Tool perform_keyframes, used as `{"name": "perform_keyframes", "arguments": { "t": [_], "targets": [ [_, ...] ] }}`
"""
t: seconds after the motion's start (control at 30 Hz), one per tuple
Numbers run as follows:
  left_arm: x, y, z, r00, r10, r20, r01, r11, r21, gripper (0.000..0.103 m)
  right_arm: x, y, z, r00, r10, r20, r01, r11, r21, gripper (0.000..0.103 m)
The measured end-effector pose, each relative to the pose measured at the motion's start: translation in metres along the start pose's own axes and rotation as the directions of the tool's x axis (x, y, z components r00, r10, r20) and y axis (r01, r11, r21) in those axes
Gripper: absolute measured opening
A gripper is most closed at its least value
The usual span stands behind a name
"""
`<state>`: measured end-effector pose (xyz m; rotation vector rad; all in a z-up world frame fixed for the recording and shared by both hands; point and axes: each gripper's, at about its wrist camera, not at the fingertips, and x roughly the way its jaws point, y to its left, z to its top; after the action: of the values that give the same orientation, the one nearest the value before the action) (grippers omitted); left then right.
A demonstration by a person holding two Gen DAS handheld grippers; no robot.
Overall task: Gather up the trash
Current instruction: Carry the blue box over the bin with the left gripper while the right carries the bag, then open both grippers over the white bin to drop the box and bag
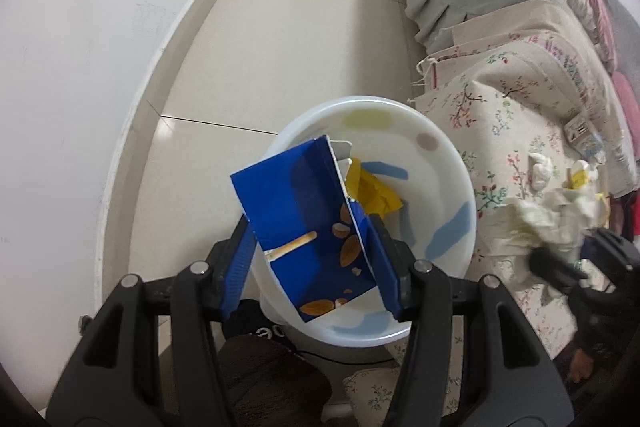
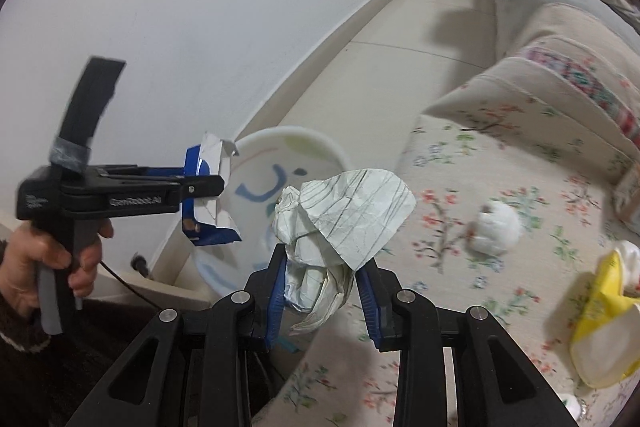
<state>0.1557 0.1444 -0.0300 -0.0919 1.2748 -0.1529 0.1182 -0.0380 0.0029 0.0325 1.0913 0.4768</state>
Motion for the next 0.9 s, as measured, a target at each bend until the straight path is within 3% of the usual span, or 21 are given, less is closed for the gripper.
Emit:
{"name": "perform_keyframes", "arguments": {
  "t": [0.13, 0.2, 0.3, 0.7, 0.83, 0.9],
  "targets": [
    [-0.004, 0.004, 0.000, 1.000, -0.021, 0.005, 0.021, 1.000, -0.001, 0.057, 0.016, 0.008, 0.003, 0.999, 0.036, -0.005, -0.036, 0.999, 0.001, 0.038],
    [-0.006, 0.003, 0.000, 1.000, -0.013, 0.012, 0.013, 1.000, 0.014, 0.057, 0.020, 0.010, 0.003, 0.998, 0.059, -0.002, -0.059, 0.998, 0.006, 0.055],
    [-0.007, 0.000, -0.001, 1.000, -0.003, 0.016, 0.002, 0.999, 0.041, 0.057, 0.021, 0.009, 0.002, 0.997, 0.081, 0.011, -0.081, 0.997, 0.016, 0.068],
    [0.008, -0.015, -0.003, 0.999, 0.018, -0.035, -0.014, 0.996, 0.092, 0.062, -0.017, -0.014, -0.006, 0.999, 0.014, 0.037, -0.016, 0.999, 0.048, 0.069],
    [0.007, -0.021, -0.004, 1.000, 0.017, -0.020, -0.015, 0.995, 0.097, 0.089, -0.031, -0.028, -0.010, 0.999, -0.019, 0.046, 0.016, 0.998, 0.067, 0.069],
    [0.006, -0.025, -0.004, 1.000, 0.022, -0.016, -0.020, 0.995, 0.101, 0.094, -0.036, -0.034, -0.011, 0.998, -0.034, 0.051, 0.030, 0.997, 0.076, 0.069]
  ]
}}
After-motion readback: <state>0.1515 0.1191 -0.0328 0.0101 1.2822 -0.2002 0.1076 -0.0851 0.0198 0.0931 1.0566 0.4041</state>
